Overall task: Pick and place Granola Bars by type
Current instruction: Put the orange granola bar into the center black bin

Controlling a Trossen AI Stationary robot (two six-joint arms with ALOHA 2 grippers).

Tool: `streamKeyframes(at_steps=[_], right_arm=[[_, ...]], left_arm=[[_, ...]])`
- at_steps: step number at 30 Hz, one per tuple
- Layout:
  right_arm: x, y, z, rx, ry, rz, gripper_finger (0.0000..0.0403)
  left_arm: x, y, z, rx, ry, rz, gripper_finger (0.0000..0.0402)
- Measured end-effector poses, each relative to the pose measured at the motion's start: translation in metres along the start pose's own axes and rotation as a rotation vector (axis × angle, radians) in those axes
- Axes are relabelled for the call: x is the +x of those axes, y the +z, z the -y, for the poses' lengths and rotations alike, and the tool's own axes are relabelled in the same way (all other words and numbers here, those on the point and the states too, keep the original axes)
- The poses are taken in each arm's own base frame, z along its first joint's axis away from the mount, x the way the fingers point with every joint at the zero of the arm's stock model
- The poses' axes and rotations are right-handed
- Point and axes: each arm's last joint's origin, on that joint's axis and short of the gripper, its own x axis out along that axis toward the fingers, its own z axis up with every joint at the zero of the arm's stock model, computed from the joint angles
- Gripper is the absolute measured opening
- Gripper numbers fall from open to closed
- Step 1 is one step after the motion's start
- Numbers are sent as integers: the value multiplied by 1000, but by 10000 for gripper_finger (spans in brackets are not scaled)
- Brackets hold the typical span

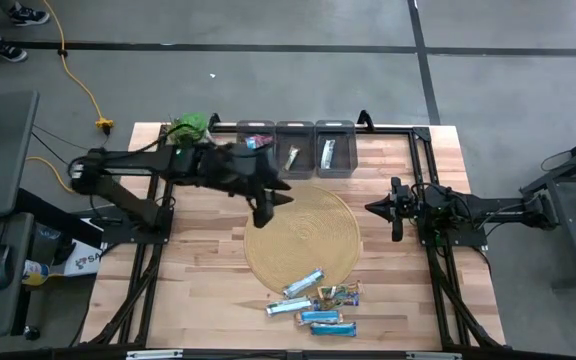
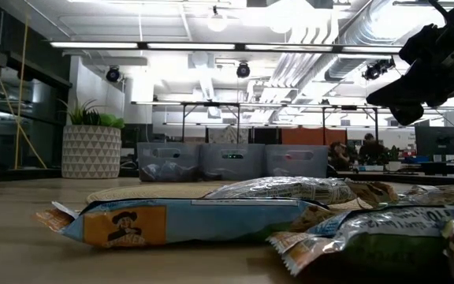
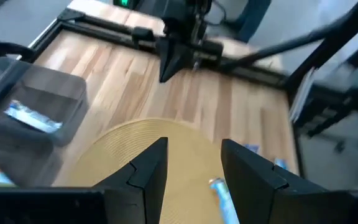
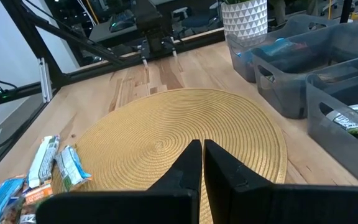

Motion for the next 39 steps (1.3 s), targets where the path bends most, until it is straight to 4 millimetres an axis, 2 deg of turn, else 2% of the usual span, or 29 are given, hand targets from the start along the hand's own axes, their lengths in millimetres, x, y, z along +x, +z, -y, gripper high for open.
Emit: streamKeyframes(at_steps=[4,7,11,16,21,28,32,39], right_arm=[[0,0,0,0,0,0,0],[0,0,0,0,0,0,0],[0,0,0,0,0,0,0],[0,0,0,0,-1,-2,0],[0,0,0,0,-1,-2,0],[0,0,0,0,-2,-8,0],[0,0,0,0,-1,-4,0],[1,0,0,0,-2,-5,0]], left_arm=[[5,-42,-11,-127,-51,32,147],[17,-77,-9,-205,-92,-8,147],[32,-115,6,-252,-131,-97,147],[45,-148,34,-238,-150,-243,147],[57,-169,62,-193,-171,-272,147],[72,-198,93,-207,-157,-324,147],[80,-197,113,-139,-122,-360,147],[99,-176,138,-30,1,-479,147]])
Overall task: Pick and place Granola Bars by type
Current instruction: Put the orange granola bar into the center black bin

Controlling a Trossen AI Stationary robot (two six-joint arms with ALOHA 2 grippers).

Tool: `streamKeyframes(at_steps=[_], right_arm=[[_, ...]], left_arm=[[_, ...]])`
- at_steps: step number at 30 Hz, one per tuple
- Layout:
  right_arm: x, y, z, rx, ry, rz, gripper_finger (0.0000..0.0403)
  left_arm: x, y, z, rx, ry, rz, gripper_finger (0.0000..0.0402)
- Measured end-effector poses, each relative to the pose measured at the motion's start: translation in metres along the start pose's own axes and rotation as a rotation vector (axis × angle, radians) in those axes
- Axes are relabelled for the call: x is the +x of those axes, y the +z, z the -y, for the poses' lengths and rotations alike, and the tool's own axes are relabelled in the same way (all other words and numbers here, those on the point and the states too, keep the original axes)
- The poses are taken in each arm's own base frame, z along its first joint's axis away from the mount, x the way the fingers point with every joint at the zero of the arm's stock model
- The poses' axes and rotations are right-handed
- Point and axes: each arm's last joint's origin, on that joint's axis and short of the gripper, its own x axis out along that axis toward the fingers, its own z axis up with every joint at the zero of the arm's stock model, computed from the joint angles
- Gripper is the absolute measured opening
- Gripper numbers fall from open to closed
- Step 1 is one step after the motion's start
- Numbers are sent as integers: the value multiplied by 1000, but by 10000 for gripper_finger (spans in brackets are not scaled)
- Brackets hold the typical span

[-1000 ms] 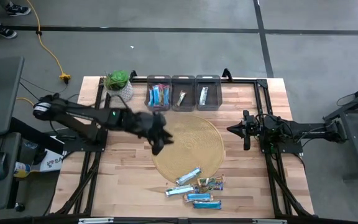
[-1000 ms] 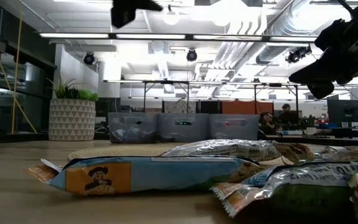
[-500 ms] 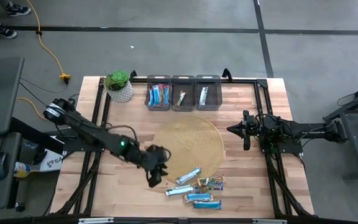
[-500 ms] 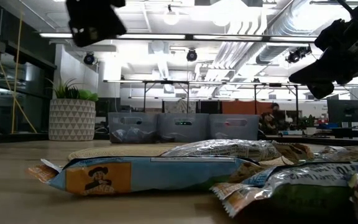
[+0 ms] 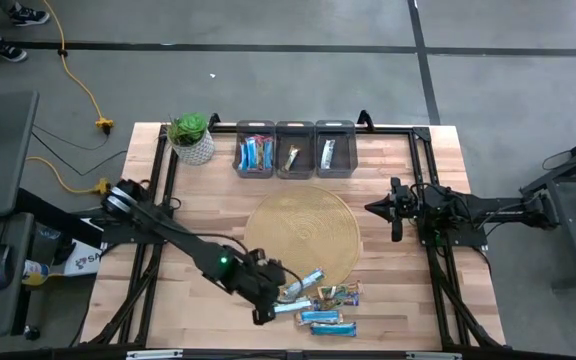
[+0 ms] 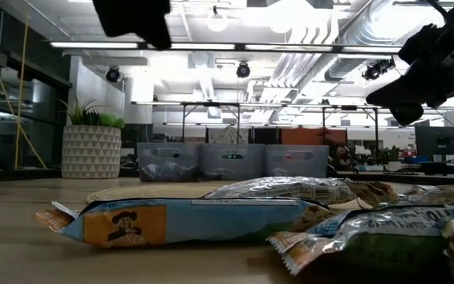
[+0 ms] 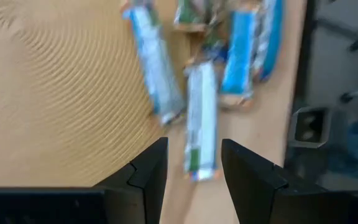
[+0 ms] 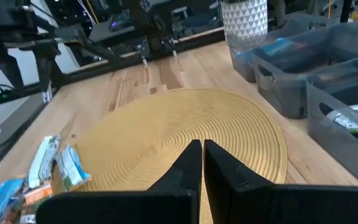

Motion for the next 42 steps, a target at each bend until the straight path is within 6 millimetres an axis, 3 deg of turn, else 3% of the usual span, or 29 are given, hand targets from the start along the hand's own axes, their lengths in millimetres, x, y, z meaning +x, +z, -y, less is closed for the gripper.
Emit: streamKeyframes(at_steps=[7,19,26,42], right_arm=[[2,-2,0,-1,-6,-21,0],[3,-2,0,-2,-6,-24,0],[3,-2,0,-1,-8,-24,0],[3,-2,0,-1,-10,-21,0]], left_arm=[[21,23,28,-2,-15,-26,147],[71,13,36,15,39,-198,147],[76,7,34,35,31,-270,147],[90,6,35,42,34,-235,148]])
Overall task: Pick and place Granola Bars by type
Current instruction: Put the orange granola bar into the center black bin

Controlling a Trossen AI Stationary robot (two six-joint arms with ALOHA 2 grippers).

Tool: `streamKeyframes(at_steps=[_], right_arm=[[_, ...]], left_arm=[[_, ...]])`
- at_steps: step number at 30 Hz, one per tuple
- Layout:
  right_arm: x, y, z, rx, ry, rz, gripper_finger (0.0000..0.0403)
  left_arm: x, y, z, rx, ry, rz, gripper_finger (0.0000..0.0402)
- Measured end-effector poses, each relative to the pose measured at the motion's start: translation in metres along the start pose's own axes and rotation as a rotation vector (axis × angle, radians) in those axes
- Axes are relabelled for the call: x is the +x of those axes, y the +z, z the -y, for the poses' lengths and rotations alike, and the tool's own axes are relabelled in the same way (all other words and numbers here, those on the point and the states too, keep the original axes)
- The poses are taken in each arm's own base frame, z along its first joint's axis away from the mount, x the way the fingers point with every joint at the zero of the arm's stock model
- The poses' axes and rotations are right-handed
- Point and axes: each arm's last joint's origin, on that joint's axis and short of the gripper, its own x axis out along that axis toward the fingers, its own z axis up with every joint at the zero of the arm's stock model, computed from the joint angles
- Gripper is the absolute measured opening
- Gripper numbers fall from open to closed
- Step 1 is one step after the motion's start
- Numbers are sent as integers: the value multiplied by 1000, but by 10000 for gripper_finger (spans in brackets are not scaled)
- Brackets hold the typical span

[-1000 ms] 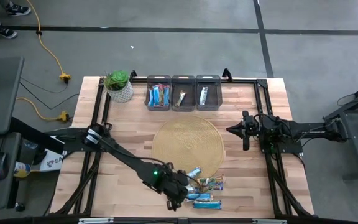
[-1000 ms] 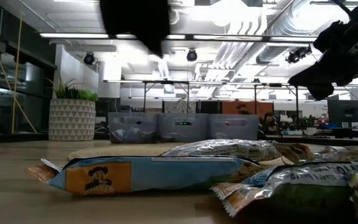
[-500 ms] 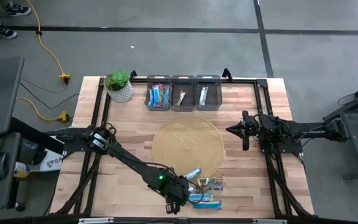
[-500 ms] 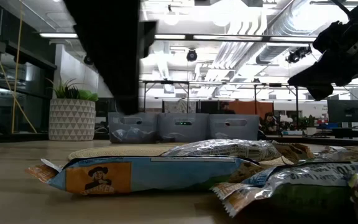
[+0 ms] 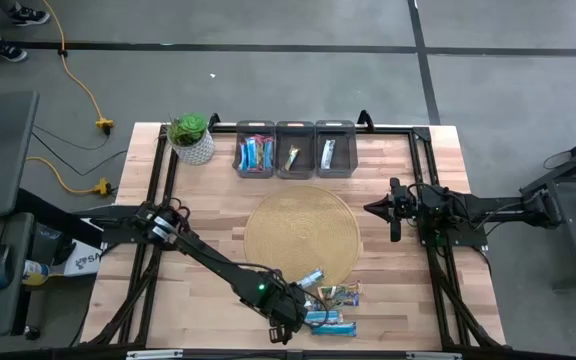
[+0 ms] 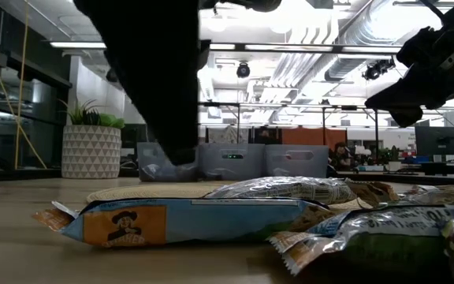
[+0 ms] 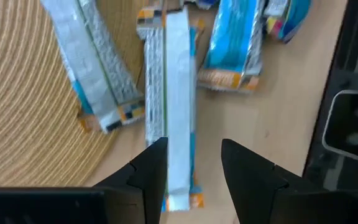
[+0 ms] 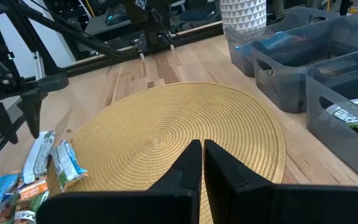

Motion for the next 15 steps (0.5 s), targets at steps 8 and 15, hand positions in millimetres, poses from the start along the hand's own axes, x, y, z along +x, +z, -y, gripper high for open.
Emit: streamKeyframes(at_steps=[8,15], right_arm=[[0,0,0,0,0,1,0],[0,0,0,0,0,0,0]], left_arm=[[6,-1,-1,2,35,9,148],[7,-1,-1,24,33,3,148]])
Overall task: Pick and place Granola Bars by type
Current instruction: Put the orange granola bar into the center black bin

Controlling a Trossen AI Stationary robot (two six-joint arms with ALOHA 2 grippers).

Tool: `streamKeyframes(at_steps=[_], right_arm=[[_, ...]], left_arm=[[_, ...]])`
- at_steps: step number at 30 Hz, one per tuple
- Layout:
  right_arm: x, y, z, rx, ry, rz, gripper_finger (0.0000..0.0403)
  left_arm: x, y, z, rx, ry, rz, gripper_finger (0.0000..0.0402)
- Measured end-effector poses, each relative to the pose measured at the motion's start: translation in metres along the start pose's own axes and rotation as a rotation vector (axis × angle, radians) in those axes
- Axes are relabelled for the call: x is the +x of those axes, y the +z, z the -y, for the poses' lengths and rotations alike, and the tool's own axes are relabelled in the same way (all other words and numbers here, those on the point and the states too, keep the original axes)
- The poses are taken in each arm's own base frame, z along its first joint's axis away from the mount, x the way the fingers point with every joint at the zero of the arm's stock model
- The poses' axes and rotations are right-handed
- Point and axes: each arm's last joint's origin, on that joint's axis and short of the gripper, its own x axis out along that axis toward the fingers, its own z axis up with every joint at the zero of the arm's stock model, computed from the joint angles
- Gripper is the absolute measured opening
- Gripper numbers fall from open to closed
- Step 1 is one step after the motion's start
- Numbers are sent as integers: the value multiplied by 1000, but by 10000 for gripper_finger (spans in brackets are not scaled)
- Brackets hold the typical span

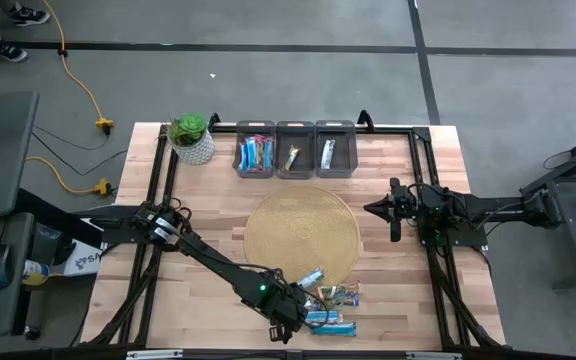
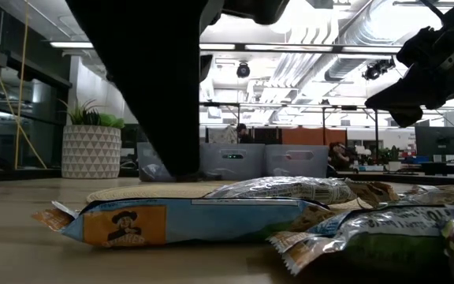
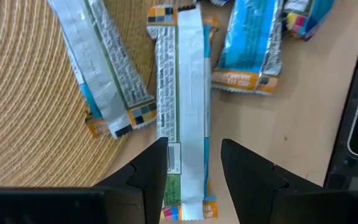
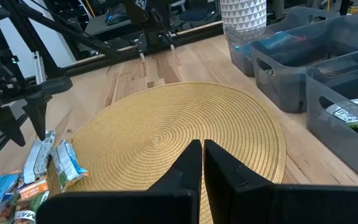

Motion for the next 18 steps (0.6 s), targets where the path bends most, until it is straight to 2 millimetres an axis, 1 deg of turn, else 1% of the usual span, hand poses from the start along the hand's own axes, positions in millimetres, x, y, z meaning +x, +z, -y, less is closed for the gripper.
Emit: streamKeyframes(at_steps=[4,12,15,18], right_arm=[[0,0,0,0,0,0,0],[0,0,0,0,1,0,0],[0,0,0,0,1,0,0],[0,0,0,0,1,0,0]], left_arm=[[0,0,0,4,1,0,155],[0,0,0,8,1,2,219],[0,0,0,11,2,2,234],[10,-1,0,12,17,-5,239]])
